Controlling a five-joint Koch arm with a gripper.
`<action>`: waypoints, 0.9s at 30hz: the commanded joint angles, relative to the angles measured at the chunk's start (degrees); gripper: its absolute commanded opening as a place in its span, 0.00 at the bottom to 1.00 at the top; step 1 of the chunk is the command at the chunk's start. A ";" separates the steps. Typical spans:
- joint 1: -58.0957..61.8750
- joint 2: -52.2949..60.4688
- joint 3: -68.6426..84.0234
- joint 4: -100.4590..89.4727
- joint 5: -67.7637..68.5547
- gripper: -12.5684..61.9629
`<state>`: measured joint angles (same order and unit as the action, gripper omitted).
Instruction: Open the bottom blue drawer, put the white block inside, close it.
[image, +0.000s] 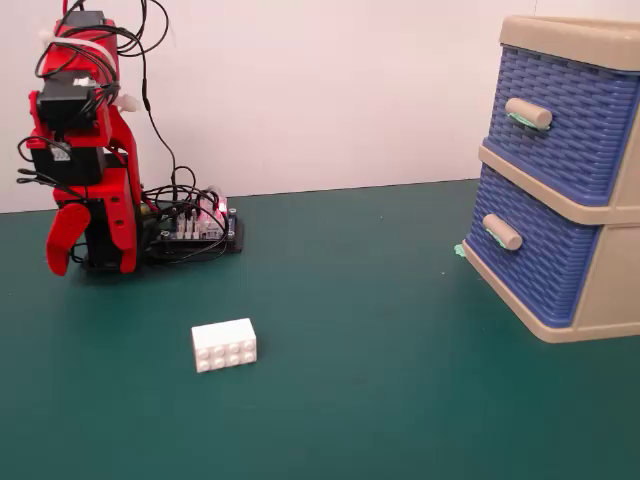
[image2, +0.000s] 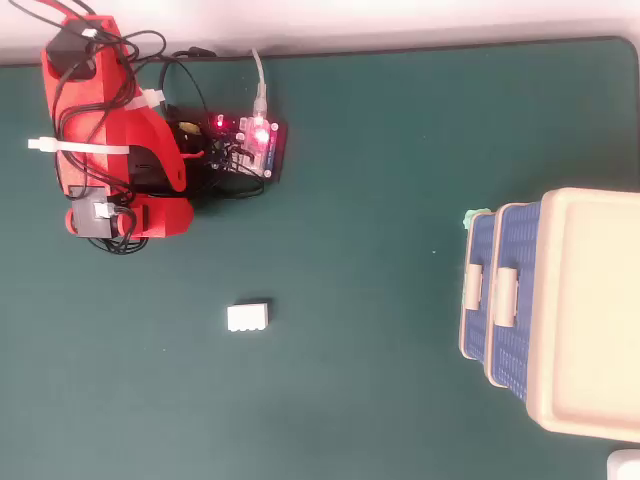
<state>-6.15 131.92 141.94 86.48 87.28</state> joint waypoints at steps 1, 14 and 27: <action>-0.70 2.81 0.35 8.79 0.00 0.63; -0.70 2.81 -5.45 9.23 0.09 0.63; -32.52 0.00 -36.65 0.18 38.50 0.62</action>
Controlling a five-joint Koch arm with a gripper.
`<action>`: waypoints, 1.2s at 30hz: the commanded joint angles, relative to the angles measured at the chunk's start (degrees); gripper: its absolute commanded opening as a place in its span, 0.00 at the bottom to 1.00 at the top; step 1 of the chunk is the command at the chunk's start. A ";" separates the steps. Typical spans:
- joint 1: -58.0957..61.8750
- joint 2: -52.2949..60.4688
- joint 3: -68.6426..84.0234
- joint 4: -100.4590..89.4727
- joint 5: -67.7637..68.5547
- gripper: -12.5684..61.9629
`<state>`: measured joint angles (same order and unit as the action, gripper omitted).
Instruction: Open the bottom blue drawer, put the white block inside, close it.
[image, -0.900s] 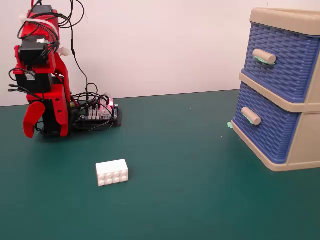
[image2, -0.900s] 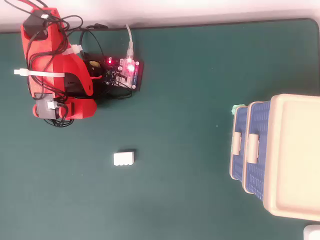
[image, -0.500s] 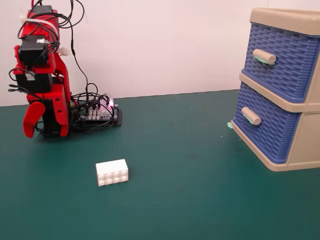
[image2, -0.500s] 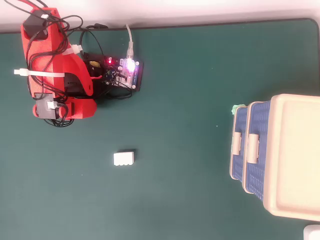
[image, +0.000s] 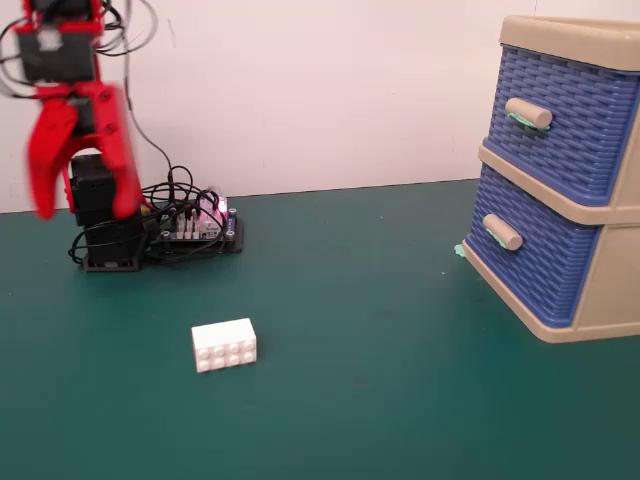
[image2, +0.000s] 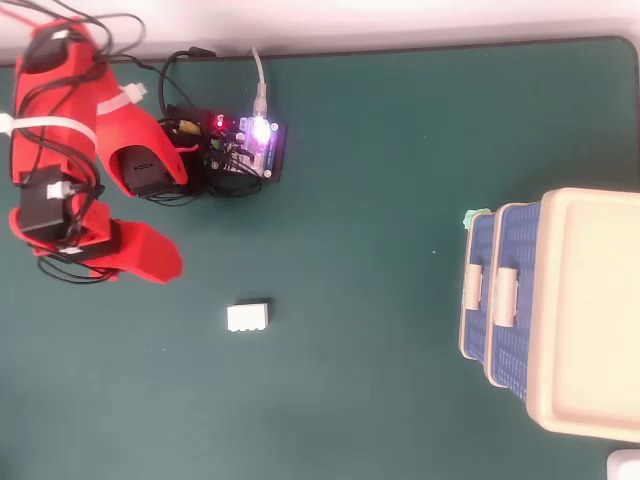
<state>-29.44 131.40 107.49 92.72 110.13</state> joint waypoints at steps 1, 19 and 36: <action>-14.85 -0.18 -2.20 -10.90 21.80 0.62; -49.57 -35.24 31.38 -136.85 50.62 0.62; -51.06 -80.95 -6.77 -158.99 54.84 0.61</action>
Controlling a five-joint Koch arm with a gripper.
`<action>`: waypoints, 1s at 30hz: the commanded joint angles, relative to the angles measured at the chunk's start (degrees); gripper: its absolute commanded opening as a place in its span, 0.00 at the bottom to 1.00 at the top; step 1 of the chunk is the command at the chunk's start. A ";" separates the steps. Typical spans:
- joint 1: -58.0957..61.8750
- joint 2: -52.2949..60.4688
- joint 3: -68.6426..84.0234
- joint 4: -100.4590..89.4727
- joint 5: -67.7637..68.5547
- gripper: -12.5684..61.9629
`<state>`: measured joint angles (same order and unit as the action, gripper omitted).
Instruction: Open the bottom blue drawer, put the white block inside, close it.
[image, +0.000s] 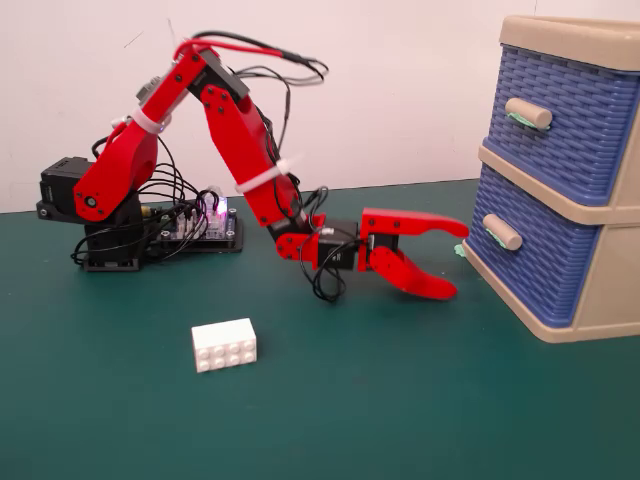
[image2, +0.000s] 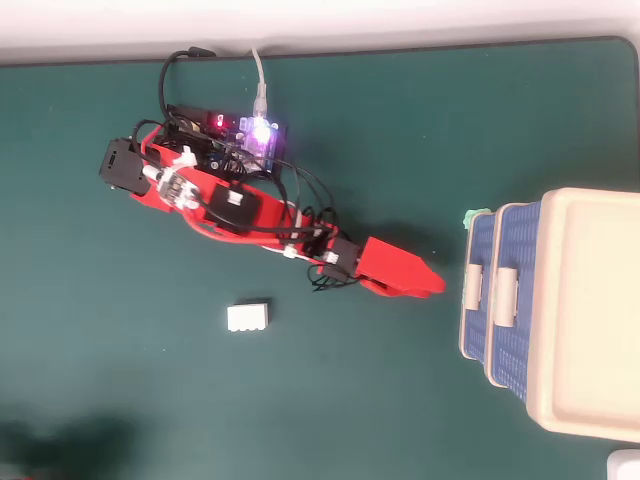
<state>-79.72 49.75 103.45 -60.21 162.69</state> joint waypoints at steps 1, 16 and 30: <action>-1.41 -0.09 -4.66 -5.89 2.46 0.61; -5.71 -3.96 -23.47 7.56 3.60 0.46; -5.19 -3.52 -25.14 20.65 3.60 0.06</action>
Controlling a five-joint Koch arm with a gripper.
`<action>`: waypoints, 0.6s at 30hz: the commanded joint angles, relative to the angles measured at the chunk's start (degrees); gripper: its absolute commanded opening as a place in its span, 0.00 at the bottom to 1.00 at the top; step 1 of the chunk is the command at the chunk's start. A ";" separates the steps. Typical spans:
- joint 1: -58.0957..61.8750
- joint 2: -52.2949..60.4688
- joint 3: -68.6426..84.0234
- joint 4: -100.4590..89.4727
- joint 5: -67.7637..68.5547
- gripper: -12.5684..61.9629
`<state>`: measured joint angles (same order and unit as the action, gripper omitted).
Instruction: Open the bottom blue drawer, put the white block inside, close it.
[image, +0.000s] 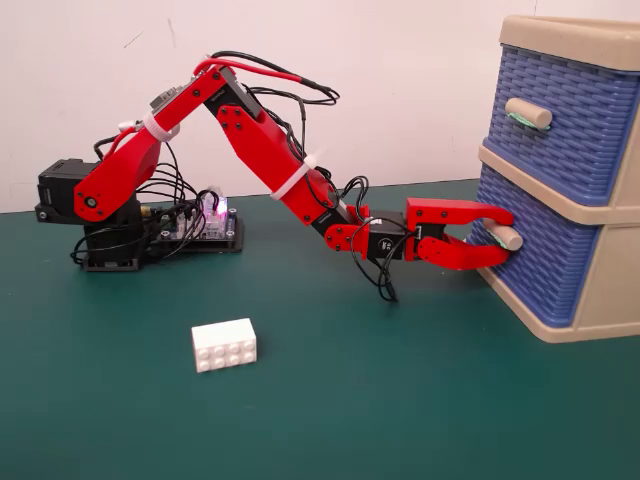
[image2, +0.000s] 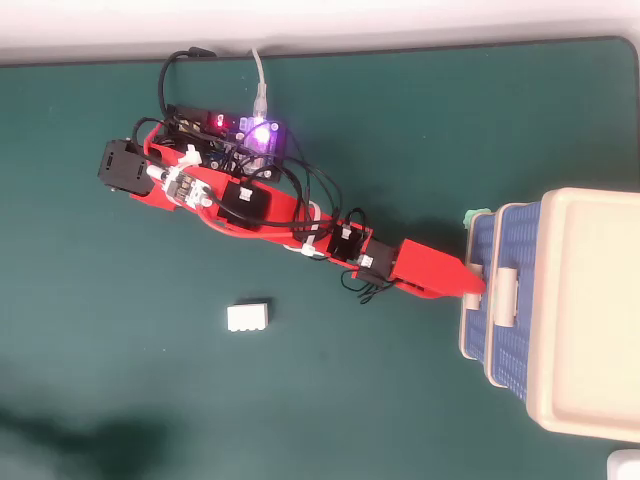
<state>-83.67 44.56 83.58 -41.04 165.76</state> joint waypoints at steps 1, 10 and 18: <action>-0.88 1.85 -5.10 1.49 0.53 0.06; -0.26 15.38 12.48 1.49 1.32 0.06; 1.58 39.55 44.91 1.49 8.61 0.06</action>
<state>-81.74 77.78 128.32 -38.67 171.21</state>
